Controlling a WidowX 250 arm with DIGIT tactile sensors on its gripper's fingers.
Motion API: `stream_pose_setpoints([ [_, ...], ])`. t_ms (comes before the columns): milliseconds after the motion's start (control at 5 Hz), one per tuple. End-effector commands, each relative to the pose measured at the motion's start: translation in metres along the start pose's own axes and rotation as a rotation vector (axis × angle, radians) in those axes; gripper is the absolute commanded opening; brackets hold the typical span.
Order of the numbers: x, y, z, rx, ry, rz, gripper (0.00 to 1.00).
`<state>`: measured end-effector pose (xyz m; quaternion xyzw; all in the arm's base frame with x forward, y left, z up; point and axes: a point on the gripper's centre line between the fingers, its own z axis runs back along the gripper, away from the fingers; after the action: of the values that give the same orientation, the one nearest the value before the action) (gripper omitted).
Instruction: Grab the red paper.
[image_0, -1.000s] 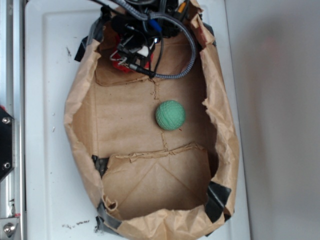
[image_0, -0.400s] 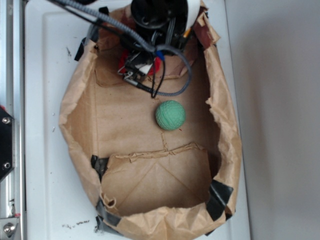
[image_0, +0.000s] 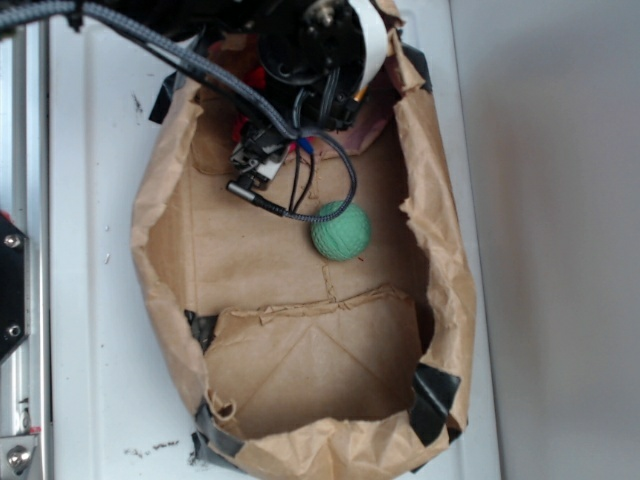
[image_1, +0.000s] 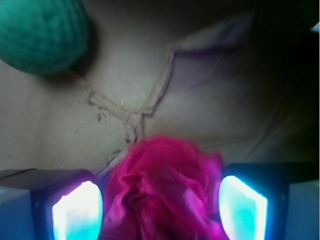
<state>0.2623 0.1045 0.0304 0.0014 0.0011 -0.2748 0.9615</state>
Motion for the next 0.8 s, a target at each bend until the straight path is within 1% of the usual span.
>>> stream_pose_setpoints([
  [0,0.011,0.005,-0.006,0.032,0.040,-0.009,1.00],
  [200,0.013,0.010,-0.004,0.044,0.032,0.014,0.94],
  [400,0.013,0.013,0.001,0.060,0.008,0.041,0.00],
  [600,0.014,0.016,0.017,0.068,-0.038,0.052,0.00],
])
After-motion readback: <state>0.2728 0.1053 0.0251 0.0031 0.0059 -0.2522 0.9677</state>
